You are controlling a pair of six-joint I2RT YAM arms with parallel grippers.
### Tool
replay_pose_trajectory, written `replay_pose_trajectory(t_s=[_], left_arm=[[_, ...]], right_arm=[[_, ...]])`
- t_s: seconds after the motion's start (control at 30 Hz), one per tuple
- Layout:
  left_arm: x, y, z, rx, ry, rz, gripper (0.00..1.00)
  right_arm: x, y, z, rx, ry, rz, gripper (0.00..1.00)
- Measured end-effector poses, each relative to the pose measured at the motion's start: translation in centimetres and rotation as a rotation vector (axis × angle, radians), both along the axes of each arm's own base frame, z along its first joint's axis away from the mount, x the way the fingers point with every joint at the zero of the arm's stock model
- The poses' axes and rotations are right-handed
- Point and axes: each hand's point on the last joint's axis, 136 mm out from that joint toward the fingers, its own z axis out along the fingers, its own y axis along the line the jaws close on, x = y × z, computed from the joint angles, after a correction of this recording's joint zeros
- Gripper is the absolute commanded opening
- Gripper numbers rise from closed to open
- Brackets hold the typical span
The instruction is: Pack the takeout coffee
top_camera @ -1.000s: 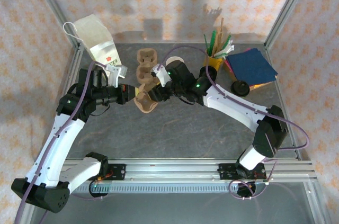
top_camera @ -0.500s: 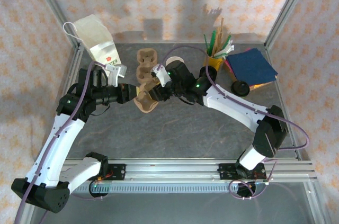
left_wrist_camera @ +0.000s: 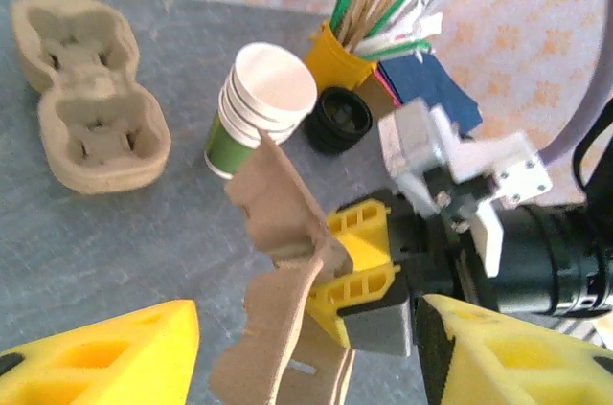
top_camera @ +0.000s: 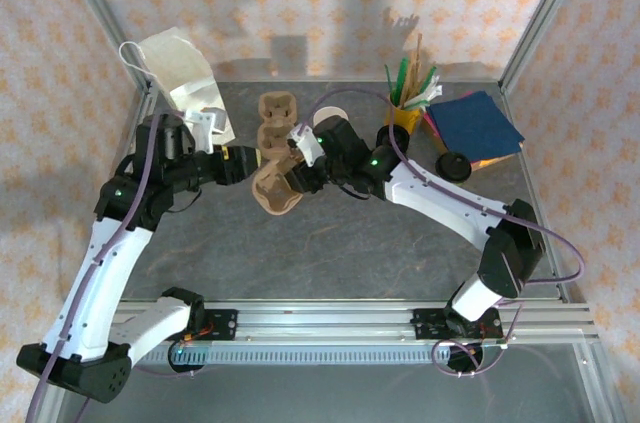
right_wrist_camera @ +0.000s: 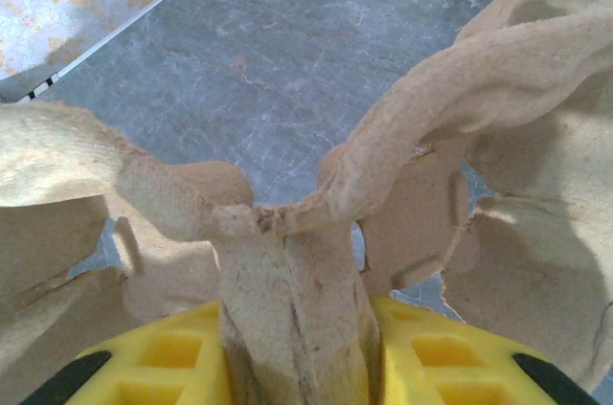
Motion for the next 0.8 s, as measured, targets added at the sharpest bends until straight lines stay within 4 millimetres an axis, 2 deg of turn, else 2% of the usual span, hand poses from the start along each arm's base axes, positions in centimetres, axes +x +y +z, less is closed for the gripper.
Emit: replay_pose_trajectory(t_s=[0.23,0.4,0.53,0.63,0.8], left_arm=[[0.6,3.0,4.9,0.046,-0.127,0.169,0.74],[1.7,5.7,7.7,0.081,-0.190,0.334,0.79],[3.7,8.6,8.2,0.133,-0.188,0.491,0.82],[6.0,11.2,7.8,0.163,-0.156,0.607,0.83],[10.1,17.1,6.2,0.181,-0.065,0.793,0.82]], right_arm=[[-0.8,-1.2,-0.2,-0.025,0.027,-0.019,0.31],[-1.4,-2.0,1.1,-0.008,0.021,-0.033,0.30],[-1.8,-2.7,1.7,0.001,0.014,-0.046,0.30],[-2.2,-3.3,1.6,0.000,0.019,-0.058,0.30],[-2.9,-4.1,1.3,-0.003,0.029,-0.065,0.29]])
